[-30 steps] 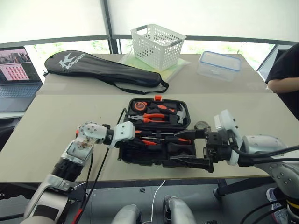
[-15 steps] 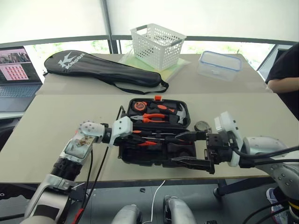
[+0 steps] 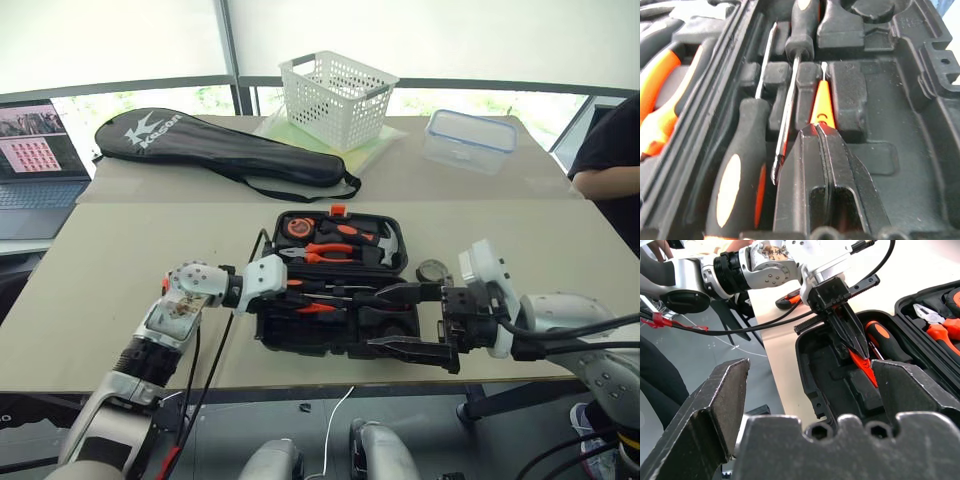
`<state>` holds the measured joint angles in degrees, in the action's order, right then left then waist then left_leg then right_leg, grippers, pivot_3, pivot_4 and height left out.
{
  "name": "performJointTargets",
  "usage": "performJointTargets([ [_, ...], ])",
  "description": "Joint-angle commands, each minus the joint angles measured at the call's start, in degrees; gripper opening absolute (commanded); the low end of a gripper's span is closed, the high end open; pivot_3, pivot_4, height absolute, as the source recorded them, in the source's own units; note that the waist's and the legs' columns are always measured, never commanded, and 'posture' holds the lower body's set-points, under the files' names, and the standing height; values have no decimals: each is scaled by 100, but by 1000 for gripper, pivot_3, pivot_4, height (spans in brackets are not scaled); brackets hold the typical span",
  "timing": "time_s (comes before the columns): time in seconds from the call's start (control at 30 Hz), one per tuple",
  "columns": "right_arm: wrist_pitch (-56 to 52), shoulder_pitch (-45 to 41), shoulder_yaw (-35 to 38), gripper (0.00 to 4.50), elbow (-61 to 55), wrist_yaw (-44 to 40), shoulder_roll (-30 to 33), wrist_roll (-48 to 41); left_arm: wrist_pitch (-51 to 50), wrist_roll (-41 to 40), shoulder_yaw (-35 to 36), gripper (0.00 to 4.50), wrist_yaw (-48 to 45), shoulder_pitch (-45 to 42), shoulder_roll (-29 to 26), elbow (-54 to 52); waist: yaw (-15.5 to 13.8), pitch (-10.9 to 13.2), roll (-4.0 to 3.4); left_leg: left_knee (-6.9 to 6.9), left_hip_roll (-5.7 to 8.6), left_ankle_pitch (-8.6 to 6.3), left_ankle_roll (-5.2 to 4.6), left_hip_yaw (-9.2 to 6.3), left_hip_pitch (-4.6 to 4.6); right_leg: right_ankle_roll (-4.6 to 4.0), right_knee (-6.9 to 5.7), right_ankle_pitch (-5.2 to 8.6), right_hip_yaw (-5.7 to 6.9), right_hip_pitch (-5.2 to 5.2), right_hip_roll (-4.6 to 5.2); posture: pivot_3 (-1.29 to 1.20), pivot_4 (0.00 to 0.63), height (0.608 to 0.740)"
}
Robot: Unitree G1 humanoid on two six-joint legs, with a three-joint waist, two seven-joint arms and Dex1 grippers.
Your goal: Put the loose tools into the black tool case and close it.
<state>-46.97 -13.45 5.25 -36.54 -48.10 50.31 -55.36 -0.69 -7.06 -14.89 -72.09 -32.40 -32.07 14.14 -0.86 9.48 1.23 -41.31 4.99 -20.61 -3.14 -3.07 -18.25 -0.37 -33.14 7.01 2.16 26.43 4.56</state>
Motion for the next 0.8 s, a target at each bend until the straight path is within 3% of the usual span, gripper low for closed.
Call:
performJointTargets([
  [0.03, -49, -141, 145, 4500, -80, 27, 17, -173, -88, 107, -103, 34, -32, 212, -81, -62, 3, 0, -1, 0, 0, 0, 0, 0, 1, 0, 0, 0, 0, -1, 0, 0, 150, 740],
  [0.2, -29, -291, 55, 4500, 13, -34, 1, -102, -359, -65, 126, 34, 73, 318, -165, -379, 9, -1, -1, 1, -1, 0, 0, 0, 4, 0, 0, 0, 0, -2, -1, 0, 150, 740],
  [0.3, 68, -521, -53, 4500, 155, -153, -17, 69, -1309, -681, 799, 621, 328, 503, -438, -1271, 38, 0, 0, 2, -2, 0, 0, 1, 3, 0, 0, 0, 0, 0, -1, 0, 150, 740],
  [0.43, 347, -821, -266, 4500, 391, -599, 56, 427, -3039, -1701, 2323, 2091, 1167, 1369, -910, -2940, 91, 2, 2, 6, -17, -2, 4, 7, -17, -2, -5, 0, -2, 30, -13, 0, 150, 740],
  [0.53, 407, -1096, -374, 4500, 625, -910, -29, 454, -3861, -2044, 3499, 3215, 1709, 2469, -1089, -3941, 112, -1, -5, 27, -20, -2, 7, 12, -13, -4, -3, 2, -2, 41, -16, 0, 150, 740],
  [0.63, 470, -1362, -546, 4500, 817, -1254, -134, 484, -4656, -2202, 5029, 4264, 2184, 3906, -931, -4828, 165, -1, -5, 40, -19, -2, 8, 21, -12, -4, -2, 2, -3, 47, -18, 0, 150, 740],
  [0.7, 546, -1472, -674, 4500, 918, -1455, -189, 584, -5008, -2222, 5705, 4403, 2500, 4631, -715, -5226, 158, -1, -4, 42, -20, -5, 12, 20, -15, -5, 1, 2, 2, 50, -24, 0, 150, 740],
  [0.8, 676, -1622, -877, 4500, 1109, -1684, -317, 795, -5539, -2226, 6169, 4403, 3108, 5233, -365, -5716, 63, 0, -4, 41, -17, -6, 13, 19, -14, -7, 9, 5, 6, 46, -21, 0, 150, 740],
])
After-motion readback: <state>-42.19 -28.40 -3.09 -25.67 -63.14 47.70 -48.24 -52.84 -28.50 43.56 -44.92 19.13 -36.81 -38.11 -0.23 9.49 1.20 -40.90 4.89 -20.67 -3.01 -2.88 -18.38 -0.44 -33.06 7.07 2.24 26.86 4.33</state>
